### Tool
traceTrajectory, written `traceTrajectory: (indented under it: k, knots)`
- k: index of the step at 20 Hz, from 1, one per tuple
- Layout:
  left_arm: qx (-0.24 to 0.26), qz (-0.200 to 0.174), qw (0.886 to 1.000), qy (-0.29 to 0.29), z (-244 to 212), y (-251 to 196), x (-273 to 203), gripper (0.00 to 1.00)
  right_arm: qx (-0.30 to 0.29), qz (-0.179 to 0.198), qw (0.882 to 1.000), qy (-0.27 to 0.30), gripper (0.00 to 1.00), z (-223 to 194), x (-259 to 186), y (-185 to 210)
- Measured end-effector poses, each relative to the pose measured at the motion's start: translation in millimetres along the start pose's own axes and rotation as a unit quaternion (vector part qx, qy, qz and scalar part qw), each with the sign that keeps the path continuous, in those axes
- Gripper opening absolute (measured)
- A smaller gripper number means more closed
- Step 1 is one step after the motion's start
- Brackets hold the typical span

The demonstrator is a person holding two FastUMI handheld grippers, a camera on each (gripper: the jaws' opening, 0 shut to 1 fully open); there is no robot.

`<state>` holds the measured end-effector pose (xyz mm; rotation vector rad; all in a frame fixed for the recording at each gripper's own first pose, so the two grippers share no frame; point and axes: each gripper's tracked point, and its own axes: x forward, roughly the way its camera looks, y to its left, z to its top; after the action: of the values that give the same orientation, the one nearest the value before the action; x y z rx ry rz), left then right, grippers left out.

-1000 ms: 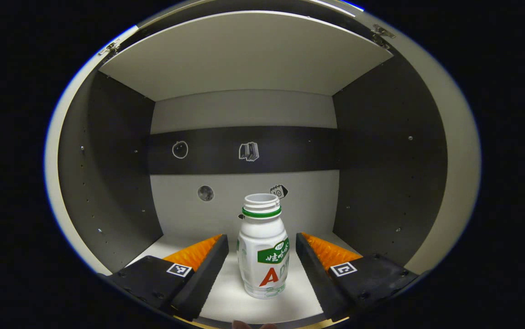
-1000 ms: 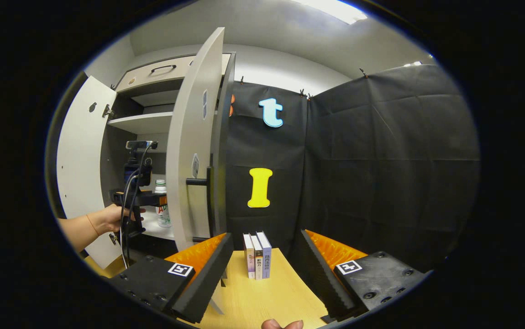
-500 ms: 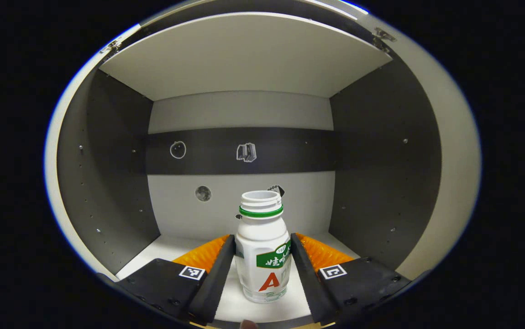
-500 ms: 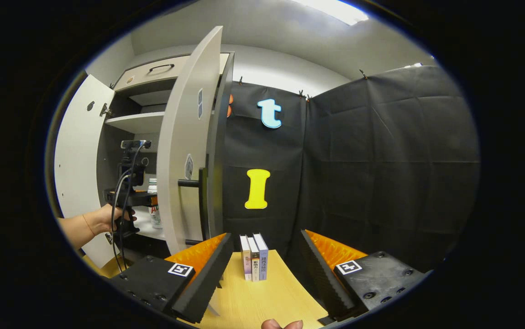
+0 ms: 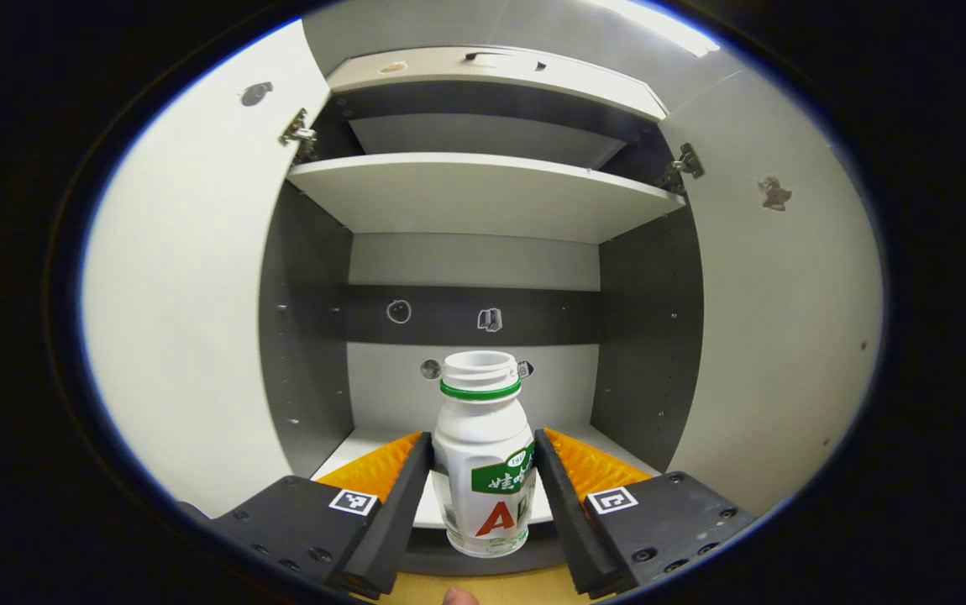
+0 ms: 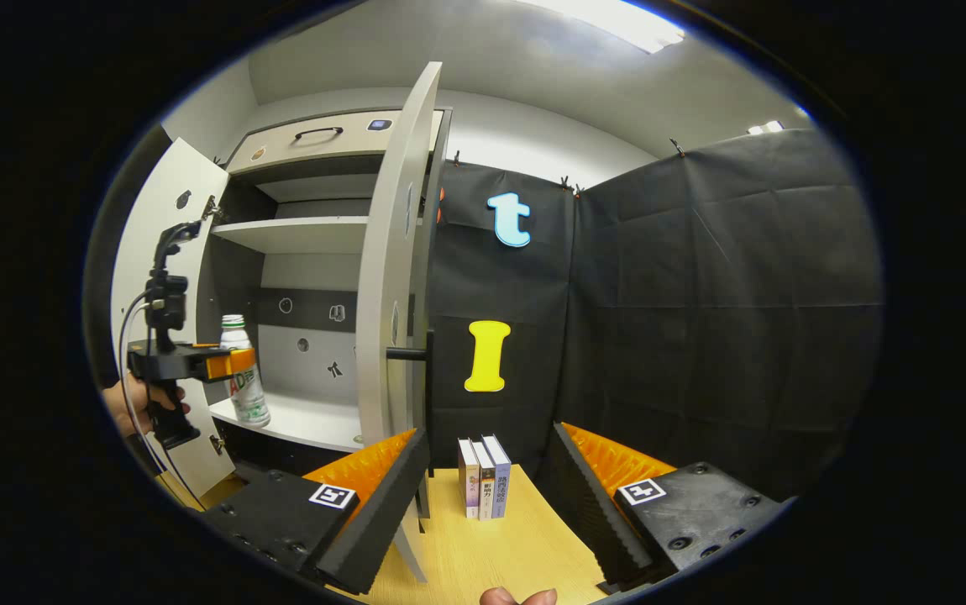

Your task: Grasp the bottle in the cabinet with the left hand and place it on the coaster, then close the right door with the right hand and the left door with the left hand.

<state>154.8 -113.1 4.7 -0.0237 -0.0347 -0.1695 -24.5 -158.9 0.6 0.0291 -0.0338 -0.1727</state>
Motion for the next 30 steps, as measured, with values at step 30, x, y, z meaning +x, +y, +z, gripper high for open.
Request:
traceTrajectory:
  k: [30]
  knots:
    - [-0.006,-0.116,0.992,0.055,-349.9,-36.4,-178.9,0.76,0.005,-0.022,0.999,0.028,0.97,5.1,-32.2,24.0]
